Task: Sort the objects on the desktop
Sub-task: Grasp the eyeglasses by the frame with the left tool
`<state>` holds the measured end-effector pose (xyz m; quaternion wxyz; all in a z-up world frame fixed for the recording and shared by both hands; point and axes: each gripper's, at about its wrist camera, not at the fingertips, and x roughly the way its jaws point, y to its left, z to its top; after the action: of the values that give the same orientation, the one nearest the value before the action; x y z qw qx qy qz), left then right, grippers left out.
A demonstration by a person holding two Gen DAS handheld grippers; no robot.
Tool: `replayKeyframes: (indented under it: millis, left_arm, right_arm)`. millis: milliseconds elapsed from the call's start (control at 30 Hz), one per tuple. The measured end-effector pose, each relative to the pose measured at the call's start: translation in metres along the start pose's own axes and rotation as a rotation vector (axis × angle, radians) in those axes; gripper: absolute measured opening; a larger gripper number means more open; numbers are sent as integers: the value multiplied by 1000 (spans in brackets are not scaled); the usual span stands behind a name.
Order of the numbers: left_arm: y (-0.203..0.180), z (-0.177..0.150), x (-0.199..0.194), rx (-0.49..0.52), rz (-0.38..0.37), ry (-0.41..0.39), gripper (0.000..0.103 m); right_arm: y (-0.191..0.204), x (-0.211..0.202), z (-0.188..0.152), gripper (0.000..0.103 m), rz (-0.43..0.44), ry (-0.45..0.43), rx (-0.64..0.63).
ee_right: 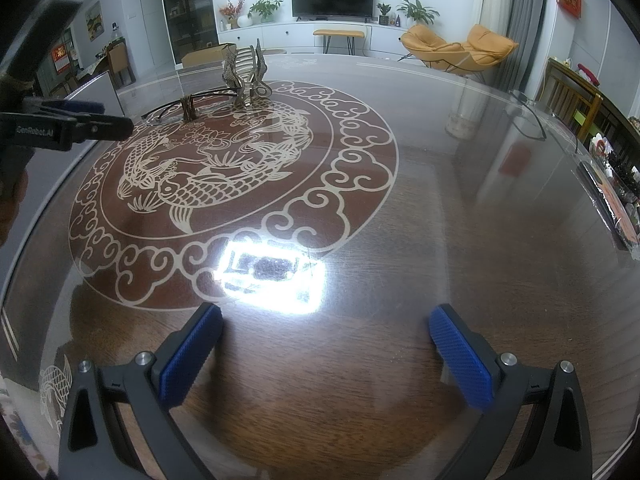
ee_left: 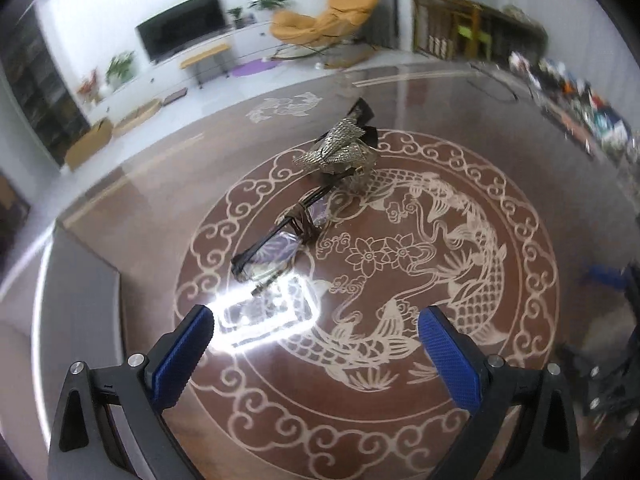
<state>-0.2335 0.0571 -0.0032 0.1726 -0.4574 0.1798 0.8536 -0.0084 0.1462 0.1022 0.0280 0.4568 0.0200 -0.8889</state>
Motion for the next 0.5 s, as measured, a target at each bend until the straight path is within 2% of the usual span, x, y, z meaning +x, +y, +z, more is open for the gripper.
replayKeyframes:
  millis: [267, 500]
  left_arm:
    - [22, 30, 20, 66, 3, 37, 92]
    - [20, 61, 58, 120, -13, 70, 92]
  right_arm:
    - [-1, -1, 0, 103, 0, 0, 0]
    - [0, 0, 0, 103, 0, 0, 0]
